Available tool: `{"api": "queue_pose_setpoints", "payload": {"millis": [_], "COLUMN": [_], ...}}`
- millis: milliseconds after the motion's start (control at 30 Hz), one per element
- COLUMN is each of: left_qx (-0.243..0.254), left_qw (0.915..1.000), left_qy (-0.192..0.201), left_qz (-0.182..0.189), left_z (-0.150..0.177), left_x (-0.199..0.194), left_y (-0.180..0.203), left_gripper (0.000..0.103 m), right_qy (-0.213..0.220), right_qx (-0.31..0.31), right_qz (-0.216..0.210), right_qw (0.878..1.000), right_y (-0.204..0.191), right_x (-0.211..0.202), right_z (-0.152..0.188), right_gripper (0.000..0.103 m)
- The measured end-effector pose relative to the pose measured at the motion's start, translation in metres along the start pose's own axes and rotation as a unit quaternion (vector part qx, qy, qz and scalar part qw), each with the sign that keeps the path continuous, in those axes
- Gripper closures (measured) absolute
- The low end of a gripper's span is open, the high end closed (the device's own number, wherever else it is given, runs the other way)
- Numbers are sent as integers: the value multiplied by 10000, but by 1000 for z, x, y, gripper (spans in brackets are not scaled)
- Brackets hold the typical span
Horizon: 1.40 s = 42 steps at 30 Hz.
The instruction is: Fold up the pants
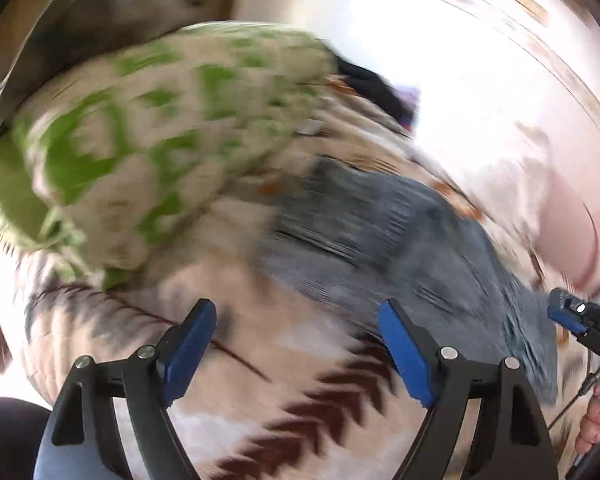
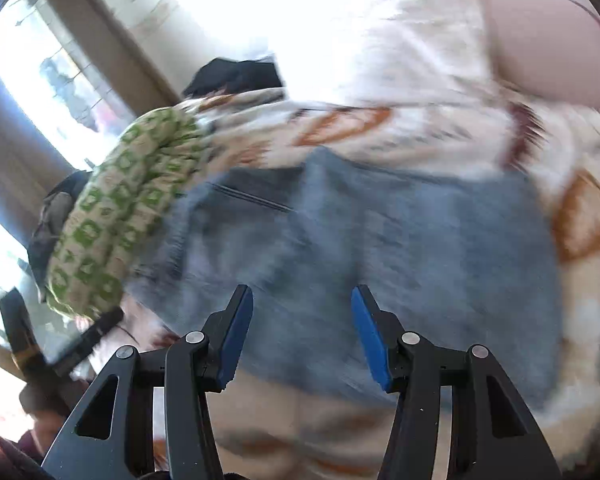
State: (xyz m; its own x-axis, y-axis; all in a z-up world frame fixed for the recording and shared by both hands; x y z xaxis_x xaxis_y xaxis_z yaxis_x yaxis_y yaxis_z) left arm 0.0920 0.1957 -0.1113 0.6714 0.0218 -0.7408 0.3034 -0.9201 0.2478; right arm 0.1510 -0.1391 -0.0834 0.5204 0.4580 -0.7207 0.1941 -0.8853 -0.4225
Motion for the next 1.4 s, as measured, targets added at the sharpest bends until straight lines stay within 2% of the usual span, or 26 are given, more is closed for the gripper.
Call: {"api": "queue_pose_setpoints", "payload": {"millis": [100,200,367,433,500,600,700,767,933,1100,1133,1167,1200,1233,1267,1300,1400], "left_qx": [-506,-485,-218,-318,-320,-416,-503,-403,-394,-326,-316,-316,-325,-346,-375,-399,-496], "left_qw": [9987,9988,9996,9992,9993,9990,9985,9991,9992,9994,9995,9995,9994,9994,9993,9991,9986], "left_qy": [-13,60,-70,-205,-126,-123,-156,-106,-96,-67,-75,-77,-82,-77,-73,-73,-42], "left_qz": [-33,-18,-162,-122,-123,117,116,59,25,-29,-21,-10,5,26,54,82,180], "left_z": [-13,-17,-8,-7,-8,-12,-11,-11,-13,-13,-13,-13,-13,-13,-13,-14,-13], "left_x": [16,30,51,62,60,60,63,67,73,77,78,78,78,78,78,78,75], "left_y": [-20,-23,-25,-24,-21,-18,-20,-18,-15,-9,-9,-9,-9,-10,-10,-10,-14], "left_gripper": [13,13,12,12,11,11,10,8,4,4,4,4,4,4,4,4,4], "right_qy": [-213,-210,-240,-306,-507,-854,-1130,-1301,-1899,-2309,-2331,-2397,-2501,-2460,-2396,-2361,-2071], "right_qx": [-595,-1040,-940,-769,-888,-1389,-1873,-2040,-2184,-2594,-2687,-2682,-2687,-2736,-2771,-2793,-2641], "right_qz": [-155,-144,-30,-100,-15,-172,-36,58,167,435,601,672,824,895,886,966,1071], "right_qw": [9979,9943,9953,9965,9948,9865,9758,9703,9571,9368,9326,9307,9265,9255,9263,9257,9359], "right_y": [-60,-101,-115,-114,-131,-172,-200,-207,-204,-204,-202,-199,-195,-195,-196,-196,-192], "right_x": [29,46,76,91,115,145,176,196,239,275,282,287,293,293,290,287,266], "right_z": [-37,-65,-90,-94,-97,-101,-110,-116,-119,-103,-98,-94,-88,-86,-85,-84,-90], "right_gripper": [49,48,45,45,45,45,43,36,33,32,36,55,65,68,81,89,94]}}
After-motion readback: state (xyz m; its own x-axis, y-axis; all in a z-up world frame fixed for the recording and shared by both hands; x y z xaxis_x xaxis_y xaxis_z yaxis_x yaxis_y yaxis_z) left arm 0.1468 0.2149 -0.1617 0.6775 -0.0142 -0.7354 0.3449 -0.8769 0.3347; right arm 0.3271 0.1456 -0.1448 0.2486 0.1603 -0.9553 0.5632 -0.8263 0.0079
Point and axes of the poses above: each gripper's, at about its wrist camera, not at the fingertips, and x roughly the way its jaws point, y to its right, z to its underside, the point moved 1 cm from there along x, roughly the way its jaws point, and after that the axes turned 1 degree about -z, right-handed, at the moved point
